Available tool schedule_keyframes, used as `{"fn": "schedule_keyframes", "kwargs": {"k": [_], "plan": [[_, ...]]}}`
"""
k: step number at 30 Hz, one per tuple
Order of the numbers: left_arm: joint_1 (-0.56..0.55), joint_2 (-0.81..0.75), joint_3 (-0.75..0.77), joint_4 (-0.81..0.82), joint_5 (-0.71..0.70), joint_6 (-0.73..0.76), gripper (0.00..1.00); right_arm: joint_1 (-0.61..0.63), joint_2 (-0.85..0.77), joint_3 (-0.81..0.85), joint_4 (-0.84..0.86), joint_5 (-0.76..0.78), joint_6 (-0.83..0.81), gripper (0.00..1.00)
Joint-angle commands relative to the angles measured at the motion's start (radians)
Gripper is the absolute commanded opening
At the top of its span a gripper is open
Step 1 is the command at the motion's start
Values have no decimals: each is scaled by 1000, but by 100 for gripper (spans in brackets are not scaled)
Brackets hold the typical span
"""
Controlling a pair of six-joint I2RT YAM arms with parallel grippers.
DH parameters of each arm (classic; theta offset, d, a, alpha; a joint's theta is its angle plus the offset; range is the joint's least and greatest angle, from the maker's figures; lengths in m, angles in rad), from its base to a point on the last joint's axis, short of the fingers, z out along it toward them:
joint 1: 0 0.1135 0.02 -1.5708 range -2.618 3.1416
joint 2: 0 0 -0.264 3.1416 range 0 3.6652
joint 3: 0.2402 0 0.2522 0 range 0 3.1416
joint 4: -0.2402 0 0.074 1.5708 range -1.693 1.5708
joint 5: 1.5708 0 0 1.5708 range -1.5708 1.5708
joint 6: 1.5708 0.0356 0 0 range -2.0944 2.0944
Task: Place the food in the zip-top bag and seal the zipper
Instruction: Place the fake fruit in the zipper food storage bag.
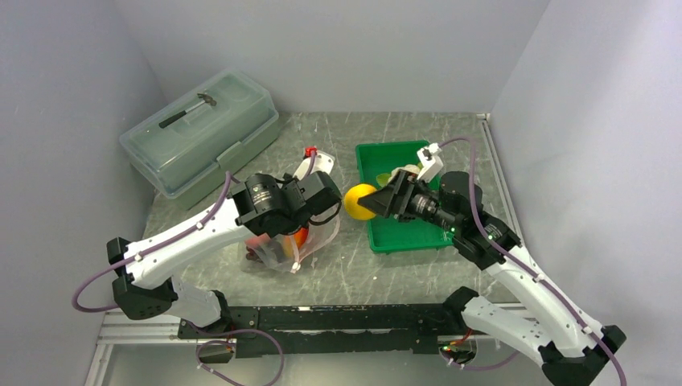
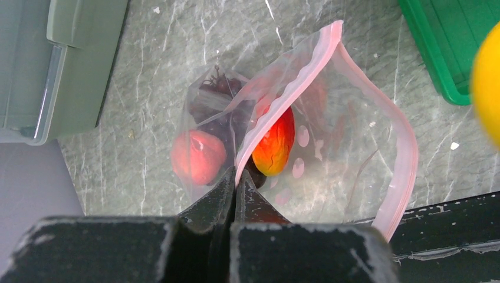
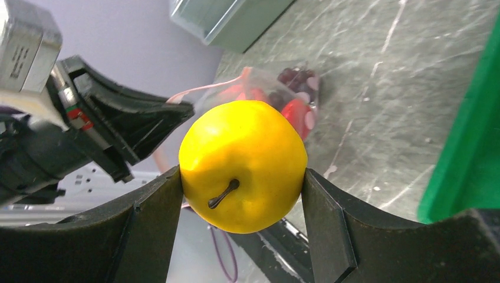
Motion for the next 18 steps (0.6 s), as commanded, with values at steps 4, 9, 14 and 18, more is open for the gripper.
{"fn": "schedule_keyframes", "kwargs": {"k": [4, 9, 14, 18], "plan": [[2, 19, 58, -3, -6, -25, 3, 139, 72, 82, 130, 43, 18, 30], [2, 20, 60, 3, -5, -22, 3, 218, 154, 105, 153, 118, 8, 30], [2, 24, 66, 6, 2, -20, 2, 259, 240, 127, 173, 159, -3, 31], [2, 19, 59, 8, 4, -22, 2, 279, 291, 135, 194, 190, 4, 31]]}}
